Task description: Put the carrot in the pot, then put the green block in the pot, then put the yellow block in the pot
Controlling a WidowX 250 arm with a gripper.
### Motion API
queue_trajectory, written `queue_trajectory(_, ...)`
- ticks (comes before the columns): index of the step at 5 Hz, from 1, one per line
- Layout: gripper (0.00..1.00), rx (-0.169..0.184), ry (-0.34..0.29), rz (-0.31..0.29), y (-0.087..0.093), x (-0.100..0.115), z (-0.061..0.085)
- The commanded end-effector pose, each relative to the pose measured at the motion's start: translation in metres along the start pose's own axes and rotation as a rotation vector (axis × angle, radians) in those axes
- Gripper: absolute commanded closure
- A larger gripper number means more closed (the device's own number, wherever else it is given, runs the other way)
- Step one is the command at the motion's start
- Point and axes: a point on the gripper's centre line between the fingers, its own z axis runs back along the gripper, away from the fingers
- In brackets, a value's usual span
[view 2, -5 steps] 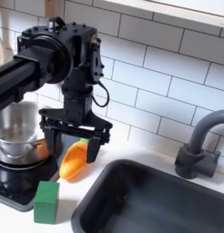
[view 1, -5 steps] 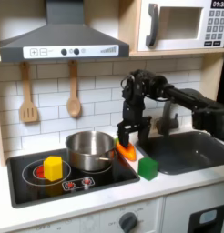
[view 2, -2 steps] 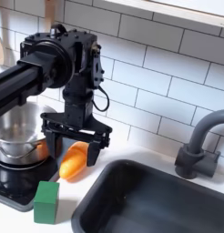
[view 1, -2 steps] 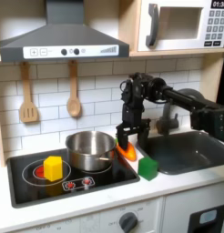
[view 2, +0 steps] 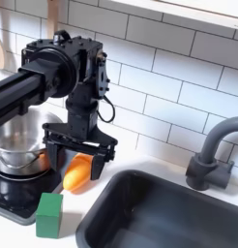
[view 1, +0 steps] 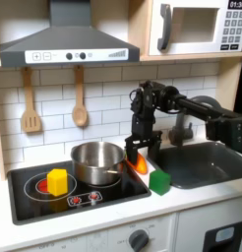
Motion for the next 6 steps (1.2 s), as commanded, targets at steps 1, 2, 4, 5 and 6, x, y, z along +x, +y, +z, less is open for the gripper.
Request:
queue_trajectory(1,0.00,0.009,0.006,0.009,0.001,0.002,-0.003)
queue_trajectory(2,0.00,0.015,0.013,0.009,0.001,0.002,-0.009)
queue_trajectory(4,0.00,0.048,0.001,0.011,0.002,0.003,-0.013)
queue_trajectory(5,0.00,0.045,-0.001,0.001,0.002,0.001,-0.015)
queue_trajectory(6,0.00,0.042,0.004,-0.005,0.002,0.000,-0.019)
